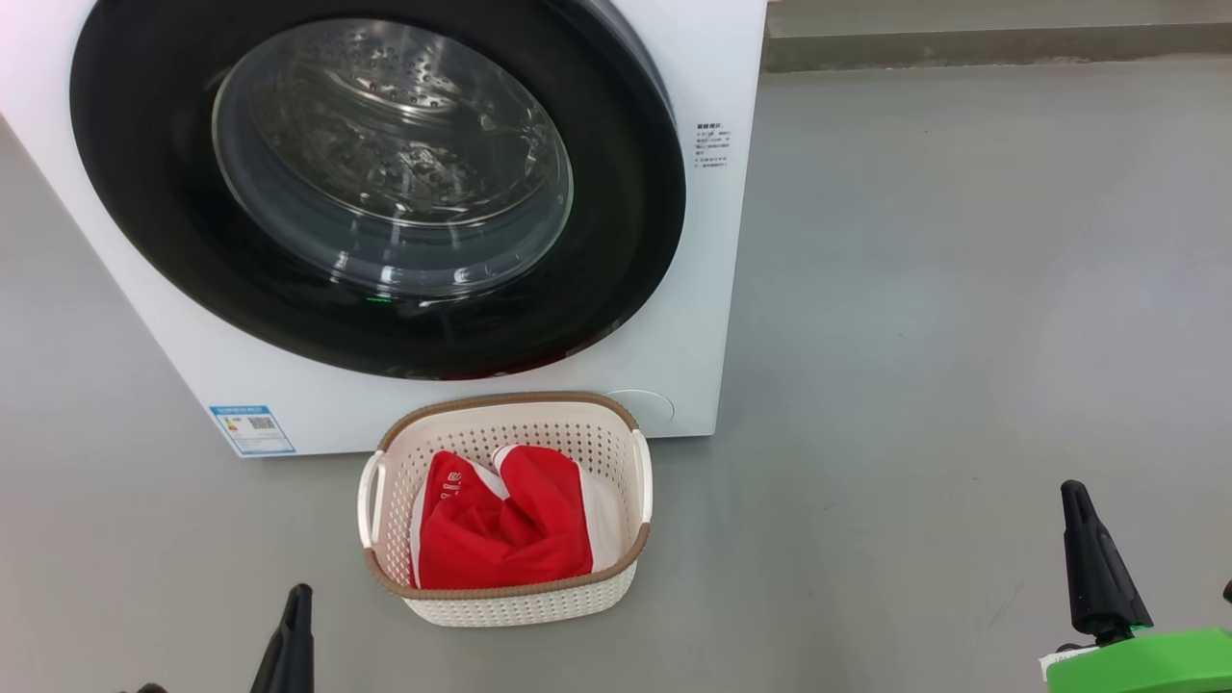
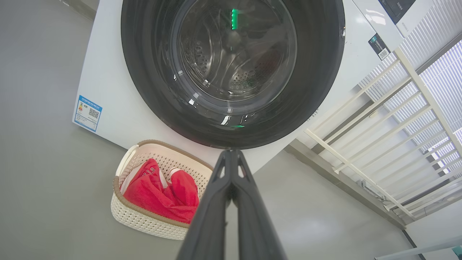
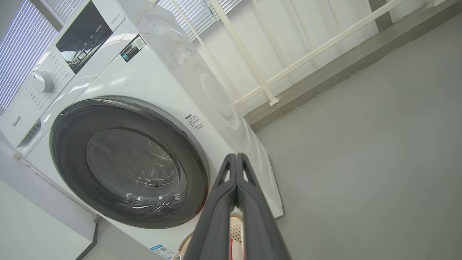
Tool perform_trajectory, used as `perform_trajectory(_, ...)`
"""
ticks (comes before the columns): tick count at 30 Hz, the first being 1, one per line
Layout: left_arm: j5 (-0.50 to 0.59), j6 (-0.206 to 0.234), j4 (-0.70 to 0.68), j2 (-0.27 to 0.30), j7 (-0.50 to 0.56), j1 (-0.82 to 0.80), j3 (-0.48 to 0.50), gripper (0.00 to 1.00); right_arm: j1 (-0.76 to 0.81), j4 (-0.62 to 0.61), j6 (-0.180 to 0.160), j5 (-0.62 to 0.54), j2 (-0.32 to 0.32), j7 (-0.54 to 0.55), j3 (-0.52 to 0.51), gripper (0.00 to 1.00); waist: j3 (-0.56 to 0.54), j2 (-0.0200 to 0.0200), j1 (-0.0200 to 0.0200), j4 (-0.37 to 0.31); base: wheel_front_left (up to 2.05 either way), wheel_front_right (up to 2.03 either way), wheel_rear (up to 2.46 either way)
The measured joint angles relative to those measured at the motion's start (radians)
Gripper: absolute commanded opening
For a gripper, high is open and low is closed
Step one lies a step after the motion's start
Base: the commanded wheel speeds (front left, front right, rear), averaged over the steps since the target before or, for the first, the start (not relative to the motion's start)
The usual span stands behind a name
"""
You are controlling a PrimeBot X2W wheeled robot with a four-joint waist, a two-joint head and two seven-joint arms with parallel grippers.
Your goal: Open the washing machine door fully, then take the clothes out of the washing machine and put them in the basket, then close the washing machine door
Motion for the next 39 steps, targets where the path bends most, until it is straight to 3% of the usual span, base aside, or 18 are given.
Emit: perform_trajectory(39,-0.449,0.000,0.068,0.002,0.114,-0.079,0.007,0.00,-0.087,0.106,0.000,0.441,-0.012,0.118,0.013,0.00,0.009,0.0000,-0.0001,0.008,0.00,0.00,0.00)
